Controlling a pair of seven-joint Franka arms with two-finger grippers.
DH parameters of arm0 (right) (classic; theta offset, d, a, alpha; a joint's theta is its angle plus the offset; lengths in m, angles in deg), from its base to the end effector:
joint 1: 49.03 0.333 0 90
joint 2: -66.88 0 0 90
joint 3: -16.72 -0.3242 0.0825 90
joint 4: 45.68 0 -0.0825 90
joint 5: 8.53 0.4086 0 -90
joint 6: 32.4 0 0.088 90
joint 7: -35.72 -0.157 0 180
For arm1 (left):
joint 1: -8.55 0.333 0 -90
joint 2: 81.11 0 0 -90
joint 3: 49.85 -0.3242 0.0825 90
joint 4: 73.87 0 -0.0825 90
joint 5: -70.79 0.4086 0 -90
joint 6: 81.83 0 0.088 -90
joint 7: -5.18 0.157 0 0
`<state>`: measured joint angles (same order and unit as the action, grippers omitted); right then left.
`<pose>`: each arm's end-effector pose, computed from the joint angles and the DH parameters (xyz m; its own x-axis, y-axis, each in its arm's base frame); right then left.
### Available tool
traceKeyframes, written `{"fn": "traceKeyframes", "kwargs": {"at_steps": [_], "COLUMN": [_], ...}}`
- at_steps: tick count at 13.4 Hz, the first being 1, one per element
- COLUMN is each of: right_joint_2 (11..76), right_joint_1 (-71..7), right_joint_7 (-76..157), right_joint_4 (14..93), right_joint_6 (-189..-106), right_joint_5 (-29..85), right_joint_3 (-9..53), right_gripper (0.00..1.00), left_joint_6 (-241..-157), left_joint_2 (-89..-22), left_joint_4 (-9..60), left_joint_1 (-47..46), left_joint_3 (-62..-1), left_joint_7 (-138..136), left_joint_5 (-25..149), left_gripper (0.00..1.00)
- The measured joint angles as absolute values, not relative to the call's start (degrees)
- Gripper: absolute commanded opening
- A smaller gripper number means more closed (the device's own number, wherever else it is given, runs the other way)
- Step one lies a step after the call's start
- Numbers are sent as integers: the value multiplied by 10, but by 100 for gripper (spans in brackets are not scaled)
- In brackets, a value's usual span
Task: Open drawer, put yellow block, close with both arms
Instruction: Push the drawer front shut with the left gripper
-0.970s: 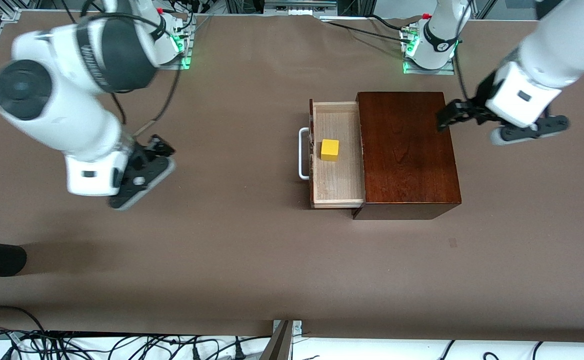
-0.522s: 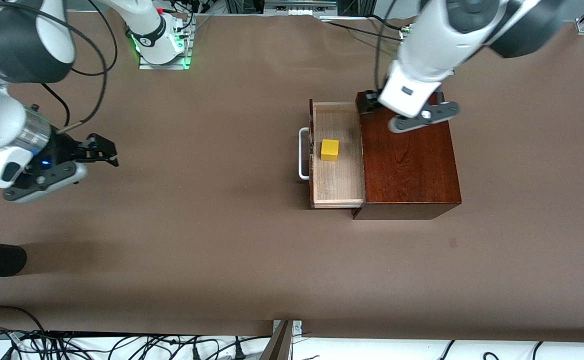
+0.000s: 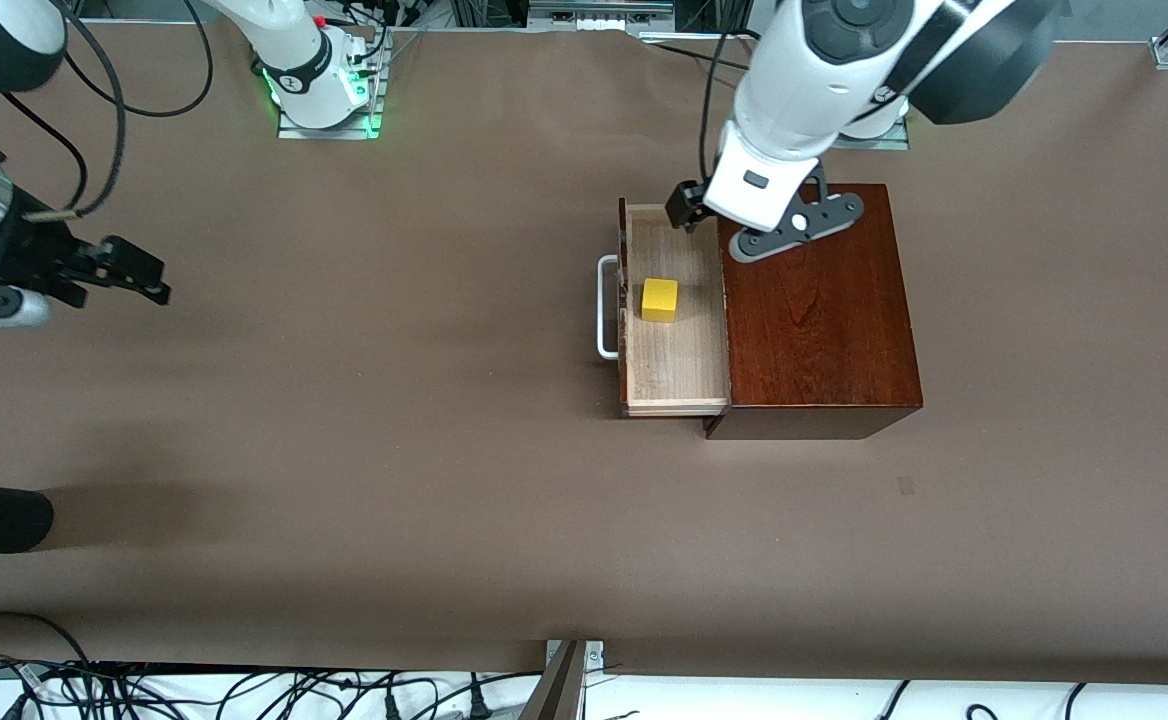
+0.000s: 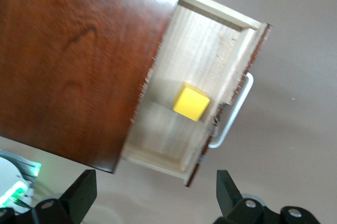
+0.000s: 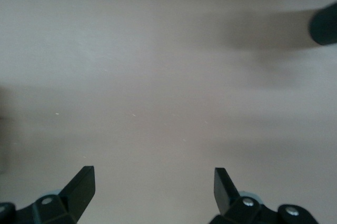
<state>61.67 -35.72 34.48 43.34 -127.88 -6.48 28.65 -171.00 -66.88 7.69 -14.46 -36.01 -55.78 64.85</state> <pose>0.6157 0.0247 0.5466 0.9997 0.0003 0.0234 0.0007 -0.9998 -0.0174 0.5134 -0.3867 0.5077 0.8916 0.4094 -0.1935 0.4144 -0.9100 -0.0161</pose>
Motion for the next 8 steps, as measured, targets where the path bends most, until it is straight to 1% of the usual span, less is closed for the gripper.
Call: {"fn": "traceKeyframes", "kwargs": {"at_steps": [2, 5, 8], "right_joint_2": [640, 668, 673], "right_joint_1": [-374, -383, -384], "right_joint_7": [344, 342, 341], "right_joint_4": [452, 487, 499], "right_joint_6": [-1269, -1268, -1268], "right_joint_5": [-89, -101, -105], "right_joint_3": [282, 282, 281], "right_gripper": [100, 100, 100], "left_joint_6": [-1746, -1797, -1844], "left_joint_2": [-639, -569, -496], "left_joint_4": [70, 39, 1], "left_joint_1": [-188, -235, -263], "left_joint_3": [-360, -360, -364], "left_joint_7": [-637, -734, -810], "left_joint_5": [648, 649, 649], "left_gripper": [100, 100, 100]}}
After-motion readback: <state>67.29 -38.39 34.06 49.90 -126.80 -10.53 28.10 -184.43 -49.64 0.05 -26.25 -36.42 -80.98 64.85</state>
